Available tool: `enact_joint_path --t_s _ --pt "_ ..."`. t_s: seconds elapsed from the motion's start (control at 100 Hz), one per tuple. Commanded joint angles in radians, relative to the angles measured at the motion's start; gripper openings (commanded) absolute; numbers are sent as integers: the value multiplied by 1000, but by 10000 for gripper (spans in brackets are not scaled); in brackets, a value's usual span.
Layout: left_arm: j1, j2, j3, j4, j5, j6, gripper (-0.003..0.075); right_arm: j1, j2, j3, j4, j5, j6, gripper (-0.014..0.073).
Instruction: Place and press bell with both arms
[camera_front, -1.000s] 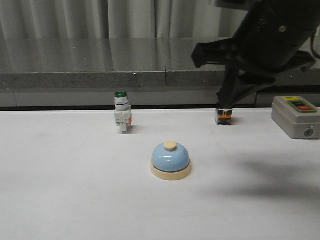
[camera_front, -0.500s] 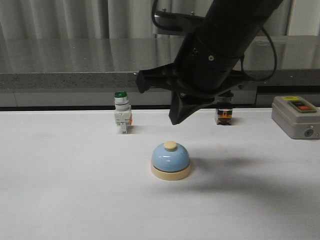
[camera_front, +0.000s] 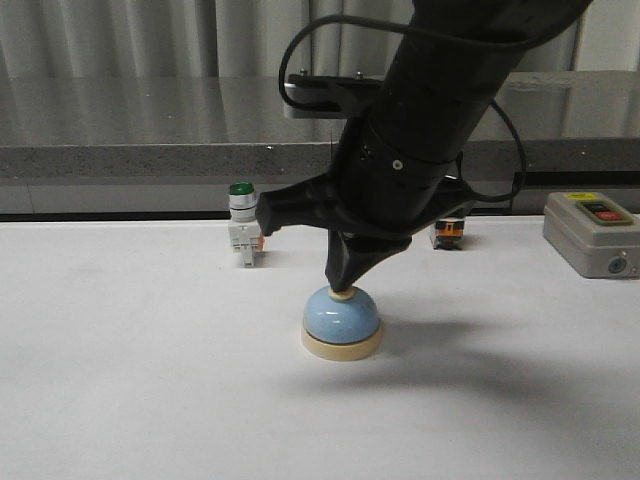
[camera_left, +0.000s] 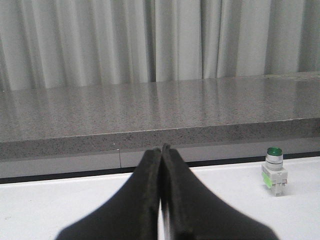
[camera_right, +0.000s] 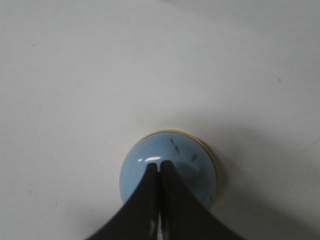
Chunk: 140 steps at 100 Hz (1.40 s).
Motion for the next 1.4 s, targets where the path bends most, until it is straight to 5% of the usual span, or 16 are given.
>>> enact_joint_path --t_s 0.0,0.54,1.39 --pt "0 -33 54 -7 -84 -10 -21 0 -26 -30 -3 -37 -8 -64" --pt "0 -33 54 -7 -84 -10 -21 -23 -210 -30 -30 -28 -8 -64" --pt "0 -33 54 -7 -84 -10 -21 -439 -955 392 -112 8 -8 -64"
